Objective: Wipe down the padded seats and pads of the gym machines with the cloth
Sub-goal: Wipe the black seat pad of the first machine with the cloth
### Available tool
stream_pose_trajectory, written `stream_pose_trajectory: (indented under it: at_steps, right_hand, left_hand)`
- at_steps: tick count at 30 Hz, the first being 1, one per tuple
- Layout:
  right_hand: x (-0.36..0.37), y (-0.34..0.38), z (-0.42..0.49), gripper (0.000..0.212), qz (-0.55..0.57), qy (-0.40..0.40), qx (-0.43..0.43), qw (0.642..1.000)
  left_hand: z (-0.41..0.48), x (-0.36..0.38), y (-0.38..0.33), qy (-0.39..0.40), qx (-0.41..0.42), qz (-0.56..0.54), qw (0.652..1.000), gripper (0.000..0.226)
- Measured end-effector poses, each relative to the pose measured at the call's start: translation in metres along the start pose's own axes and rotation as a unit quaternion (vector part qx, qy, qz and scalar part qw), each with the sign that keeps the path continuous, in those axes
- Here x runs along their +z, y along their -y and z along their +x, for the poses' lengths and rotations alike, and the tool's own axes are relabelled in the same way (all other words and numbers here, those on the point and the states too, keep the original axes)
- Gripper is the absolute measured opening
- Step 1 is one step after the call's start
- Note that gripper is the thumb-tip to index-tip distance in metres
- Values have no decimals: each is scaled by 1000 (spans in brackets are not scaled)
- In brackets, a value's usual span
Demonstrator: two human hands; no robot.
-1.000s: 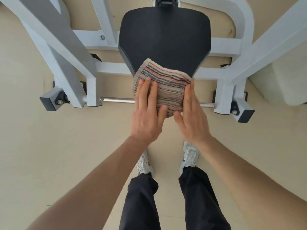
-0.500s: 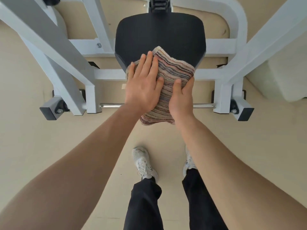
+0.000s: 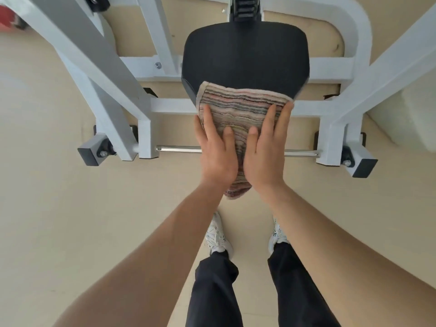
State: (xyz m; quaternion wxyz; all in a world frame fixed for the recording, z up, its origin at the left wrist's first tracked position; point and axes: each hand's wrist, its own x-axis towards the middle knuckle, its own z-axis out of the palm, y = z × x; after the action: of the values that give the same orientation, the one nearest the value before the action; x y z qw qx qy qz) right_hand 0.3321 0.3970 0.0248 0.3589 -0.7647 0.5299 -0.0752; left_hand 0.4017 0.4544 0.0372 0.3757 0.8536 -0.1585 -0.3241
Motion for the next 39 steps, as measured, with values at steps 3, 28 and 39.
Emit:
stream_pose_trajectory:
  at_steps: [3,28,39]
  right_hand:
    - [-7,3,-4,60,-175,31,-85,980]
    - [-24,-52,12,56,-228,61,-434,869]
    - [-68,-81,88,59,-278,107,-343,891]
  left_hand:
    - [2,10,4,-45,-72,-110,990,57]
    - [-26,17,18,-38,25,-34,998,62]
    - [-2,19,-6,27,212,436,874,56]
